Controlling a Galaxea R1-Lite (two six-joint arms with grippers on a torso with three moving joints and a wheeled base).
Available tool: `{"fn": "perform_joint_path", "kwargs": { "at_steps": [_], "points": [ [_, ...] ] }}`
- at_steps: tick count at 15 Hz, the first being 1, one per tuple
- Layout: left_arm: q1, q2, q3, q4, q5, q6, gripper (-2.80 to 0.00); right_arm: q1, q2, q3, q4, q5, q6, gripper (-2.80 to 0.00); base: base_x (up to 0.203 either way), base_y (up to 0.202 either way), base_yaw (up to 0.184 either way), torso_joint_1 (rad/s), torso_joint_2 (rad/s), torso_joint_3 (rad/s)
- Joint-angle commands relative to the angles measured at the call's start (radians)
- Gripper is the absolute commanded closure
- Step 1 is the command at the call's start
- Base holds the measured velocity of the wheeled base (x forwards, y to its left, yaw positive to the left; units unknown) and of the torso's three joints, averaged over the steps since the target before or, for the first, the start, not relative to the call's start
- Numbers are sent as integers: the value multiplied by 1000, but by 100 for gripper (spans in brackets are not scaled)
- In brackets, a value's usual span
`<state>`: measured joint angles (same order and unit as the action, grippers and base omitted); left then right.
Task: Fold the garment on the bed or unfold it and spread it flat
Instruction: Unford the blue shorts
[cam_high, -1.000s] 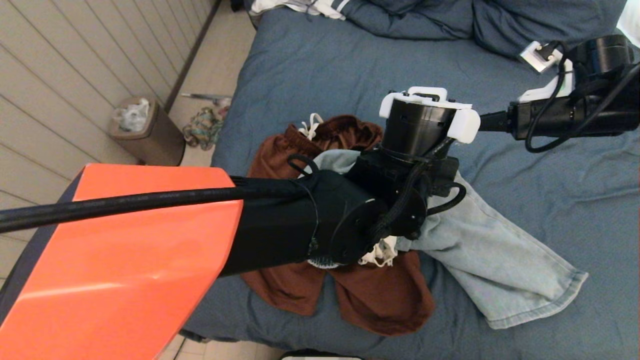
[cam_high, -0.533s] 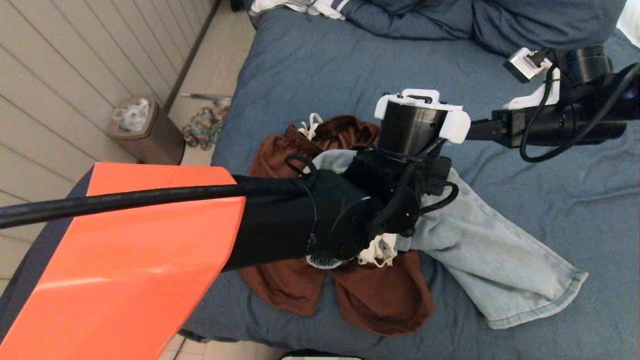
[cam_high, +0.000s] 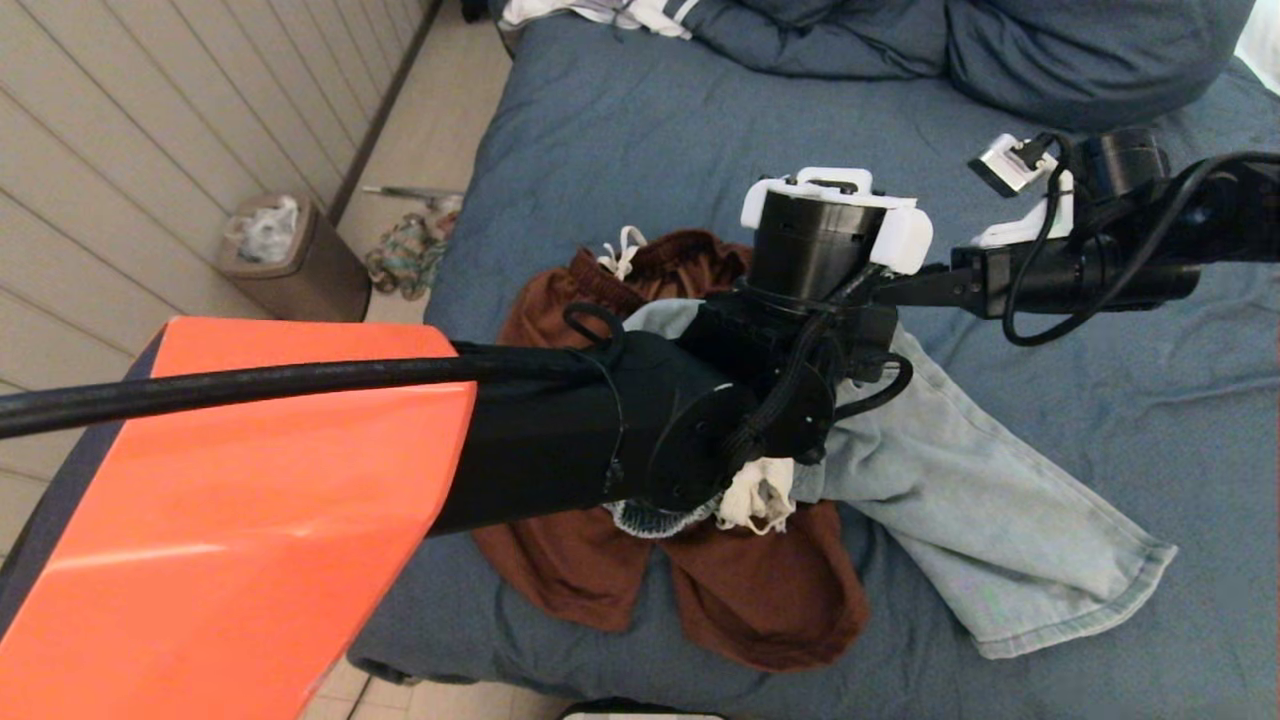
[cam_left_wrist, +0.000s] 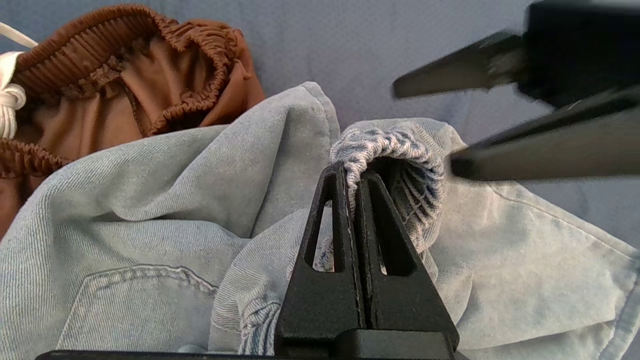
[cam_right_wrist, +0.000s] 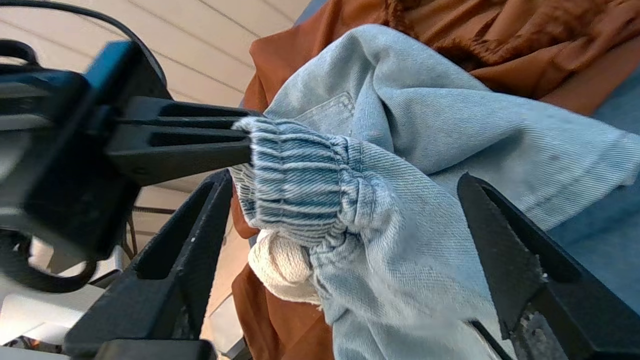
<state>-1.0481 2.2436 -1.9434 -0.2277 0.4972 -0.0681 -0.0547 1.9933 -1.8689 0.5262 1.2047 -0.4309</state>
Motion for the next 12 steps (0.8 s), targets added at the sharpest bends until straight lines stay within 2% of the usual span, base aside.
{"fn": "perform_joint_path", "kwargs": {
  "at_steps": [1,10,11,12],
  "points": [
    [0,-2,0,-2,3,-1,0,-8,35,5,5,7,-8,-280,0,0,0,0,0,0],
    [0,-9,0,-1,-5,1,0,12,84,-9,5,7,-8,-280,0,0,0,0,0,0],
    [0,-9,0,-1,-5,1,0,16,87,-10,5,7,-8,0,0,0,0,0,0,0],
    [0,-9,0,-1,-5,1,0,16,87,-10,5,7,-8,0,0,0,0,0,0,0]
  ]
}}
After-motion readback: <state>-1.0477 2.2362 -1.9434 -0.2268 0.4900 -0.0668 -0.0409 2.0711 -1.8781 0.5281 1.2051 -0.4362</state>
